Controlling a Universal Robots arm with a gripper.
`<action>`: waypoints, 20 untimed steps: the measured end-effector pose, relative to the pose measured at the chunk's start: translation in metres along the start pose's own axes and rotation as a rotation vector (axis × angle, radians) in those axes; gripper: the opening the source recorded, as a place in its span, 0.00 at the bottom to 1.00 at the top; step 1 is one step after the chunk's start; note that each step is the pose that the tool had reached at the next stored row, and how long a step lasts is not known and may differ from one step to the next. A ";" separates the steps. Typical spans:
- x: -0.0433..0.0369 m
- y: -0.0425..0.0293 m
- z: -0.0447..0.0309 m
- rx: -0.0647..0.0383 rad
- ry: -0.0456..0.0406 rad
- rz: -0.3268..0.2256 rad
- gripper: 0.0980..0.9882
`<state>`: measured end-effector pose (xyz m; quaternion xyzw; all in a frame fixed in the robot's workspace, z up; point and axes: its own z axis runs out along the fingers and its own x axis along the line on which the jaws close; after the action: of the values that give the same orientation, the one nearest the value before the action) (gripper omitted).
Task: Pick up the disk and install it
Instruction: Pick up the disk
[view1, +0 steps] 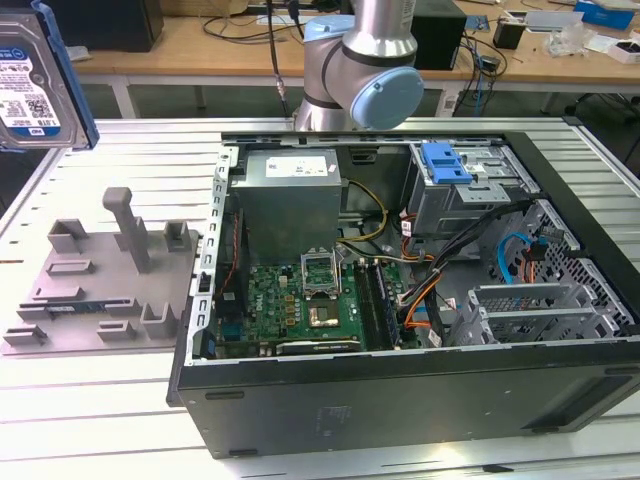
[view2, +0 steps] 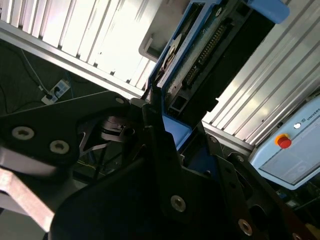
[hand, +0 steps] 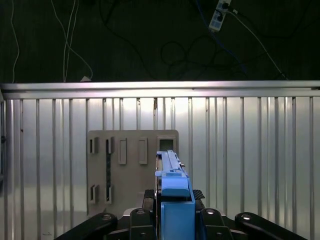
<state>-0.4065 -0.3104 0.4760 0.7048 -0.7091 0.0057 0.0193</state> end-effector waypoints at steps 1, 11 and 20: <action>0.0009 -0.0011 -0.0001 0.000 0.0000 0.000 0.30; 0.0078 -0.0250 -0.0018 0.000 -0.0001 -0.001 0.30; 0.0182 -0.0591 -0.0027 -0.005 0.0000 -0.003 0.30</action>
<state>-0.3475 -0.3288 0.4783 0.7057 -0.7082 0.0038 0.0212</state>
